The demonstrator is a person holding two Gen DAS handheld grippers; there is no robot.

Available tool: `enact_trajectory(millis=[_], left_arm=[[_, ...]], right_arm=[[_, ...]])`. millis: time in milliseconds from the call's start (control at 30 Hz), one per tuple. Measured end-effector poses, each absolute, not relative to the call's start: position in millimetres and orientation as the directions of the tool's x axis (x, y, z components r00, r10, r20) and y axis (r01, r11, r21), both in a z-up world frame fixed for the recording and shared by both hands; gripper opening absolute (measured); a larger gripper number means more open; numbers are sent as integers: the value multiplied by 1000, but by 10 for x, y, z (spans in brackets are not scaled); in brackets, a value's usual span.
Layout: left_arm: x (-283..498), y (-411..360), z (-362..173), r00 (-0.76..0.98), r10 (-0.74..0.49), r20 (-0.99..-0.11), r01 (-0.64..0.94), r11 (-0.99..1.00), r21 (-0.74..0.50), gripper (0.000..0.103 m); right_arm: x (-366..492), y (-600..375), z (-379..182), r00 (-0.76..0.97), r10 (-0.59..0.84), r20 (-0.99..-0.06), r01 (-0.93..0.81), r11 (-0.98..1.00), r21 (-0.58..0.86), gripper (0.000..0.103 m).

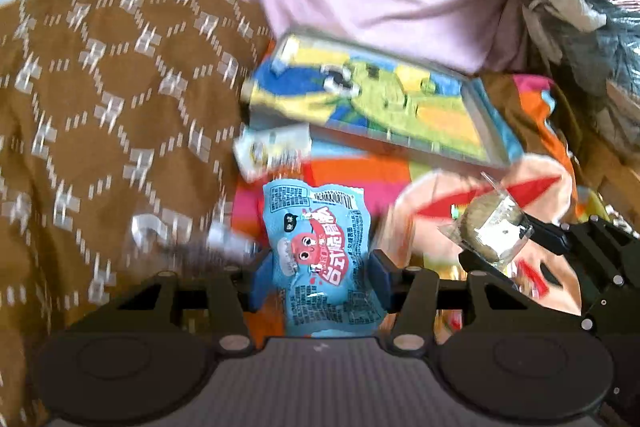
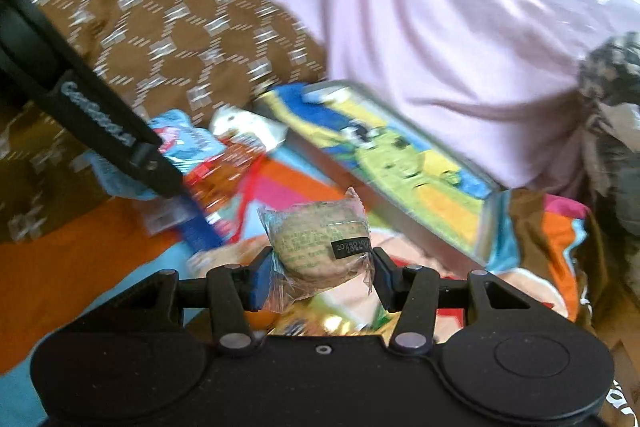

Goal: Organize snacks
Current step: 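Carry both snacks into the dinosaur tray and open both tools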

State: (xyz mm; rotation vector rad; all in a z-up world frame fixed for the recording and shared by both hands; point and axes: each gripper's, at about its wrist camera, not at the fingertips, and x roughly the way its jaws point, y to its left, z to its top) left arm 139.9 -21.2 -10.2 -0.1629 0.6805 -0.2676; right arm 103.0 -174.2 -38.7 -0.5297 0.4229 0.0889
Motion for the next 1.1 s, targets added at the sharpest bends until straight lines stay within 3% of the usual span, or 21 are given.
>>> enact_trajectory(millis=[433,1100], left_arm=[[2535,-787,232,800,-312,-513,204,945,-256,56],[3579,-1621,-184,704,-322,-633,260,946,-193,58]], right_arm=[[1794,-2444,-271,944,-160,-287,63,945,-320,52],[2666,-2925,-463,901,-170,-399,88,972,-217,55]])
